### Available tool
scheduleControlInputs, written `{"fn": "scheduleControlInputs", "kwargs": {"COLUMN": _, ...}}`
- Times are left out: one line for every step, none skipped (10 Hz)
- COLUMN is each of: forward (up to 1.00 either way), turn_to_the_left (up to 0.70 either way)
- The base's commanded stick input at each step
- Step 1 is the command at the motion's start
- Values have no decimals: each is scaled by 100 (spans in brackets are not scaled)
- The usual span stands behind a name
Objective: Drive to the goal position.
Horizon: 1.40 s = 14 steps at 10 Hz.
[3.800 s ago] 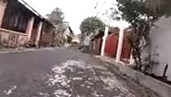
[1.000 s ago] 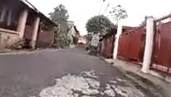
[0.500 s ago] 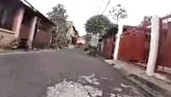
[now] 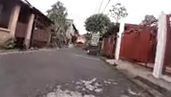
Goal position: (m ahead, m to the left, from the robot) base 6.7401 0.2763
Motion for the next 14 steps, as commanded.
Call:
{"fn": "scheduleControlInputs", "kwargs": {"forward": 70, "turn_to_the_left": 0}}
{"fn": "scheduleControlInputs", "kwargs": {"forward": 70, "turn_to_the_left": 0}}
{"fn": "scheduleControlInputs", "kwargs": {"forward": 70, "turn_to_the_left": 0}}
{"fn": "scheduleControlInputs", "kwargs": {"forward": 70, "turn_to_the_left": 0}}
{"fn": "scheduleControlInputs", "kwargs": {"forward": 70, "turn_to_the_left": 0}}
{"fn": "scheduleControlInputs", "kwargs": {"forward": 70, "turn_to_the_left": 0}}
{"fn": "scheduleControlInputs", "kwargs": {"forward": 70, "turn_to_the_left": 0}}
{"fn": "scheduleControlInputs", "kwargs": {"forward": 70, "turn_to_the_left": 0}}
{"fn": "scheduleControlInputs", "kwargs": {"forward": 70, "turn_to_the_left": 0}}
{"fn": "scheduleControlInputs", "kwargs": {"forward": 70, "turn_to_the_left": 0}}
{"fn": "scheduleControlInputs", "kwargs": {"forward": 70, "turn_to_the_left": 0}}
{"fn": "scheduleControlInputs", "kwargs": {"forward": 70, "turn_to_the_left": 0}}
{"fn": "scheduleControlInputs", "kwargs": {"forward": 70, "turn_to_the_left": 0}}
{"fn": "scheduleControlInputs", "kwargs": {"forward": 70, "turn_to_the_left": 0}}
